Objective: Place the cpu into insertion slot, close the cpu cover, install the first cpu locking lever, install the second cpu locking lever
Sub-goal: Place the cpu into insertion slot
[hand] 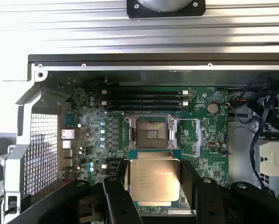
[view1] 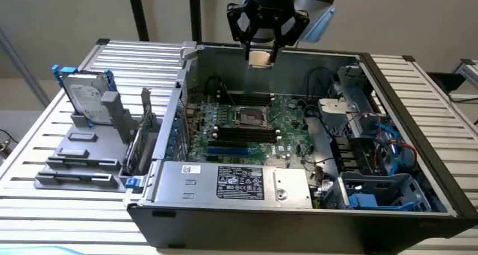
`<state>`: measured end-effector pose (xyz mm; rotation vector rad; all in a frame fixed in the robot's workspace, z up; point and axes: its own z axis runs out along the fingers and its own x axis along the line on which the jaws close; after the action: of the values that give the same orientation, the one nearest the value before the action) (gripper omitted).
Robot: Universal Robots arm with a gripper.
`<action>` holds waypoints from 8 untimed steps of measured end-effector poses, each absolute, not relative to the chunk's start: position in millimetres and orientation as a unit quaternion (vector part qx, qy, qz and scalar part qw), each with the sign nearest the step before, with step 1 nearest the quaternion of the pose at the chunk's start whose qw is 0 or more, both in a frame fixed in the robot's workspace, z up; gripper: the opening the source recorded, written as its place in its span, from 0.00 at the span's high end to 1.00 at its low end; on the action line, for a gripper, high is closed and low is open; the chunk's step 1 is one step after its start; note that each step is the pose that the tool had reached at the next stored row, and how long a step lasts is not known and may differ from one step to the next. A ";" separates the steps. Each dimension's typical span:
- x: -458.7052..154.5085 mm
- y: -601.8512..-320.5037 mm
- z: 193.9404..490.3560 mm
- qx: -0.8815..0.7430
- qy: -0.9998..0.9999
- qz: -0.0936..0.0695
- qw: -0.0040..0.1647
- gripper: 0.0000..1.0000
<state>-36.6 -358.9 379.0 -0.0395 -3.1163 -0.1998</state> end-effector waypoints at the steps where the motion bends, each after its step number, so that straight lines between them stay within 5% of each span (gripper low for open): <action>1: -36.6 -358.9 379.0 -0.013 -0.998 -0.064 0.009 0.46; 8: -36.6 -358.9 379.1 -0.013 -0.998 -0.065 0.009 0.46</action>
<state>-36.6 -358.9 379.1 -0.0394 -3.1160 -0.2032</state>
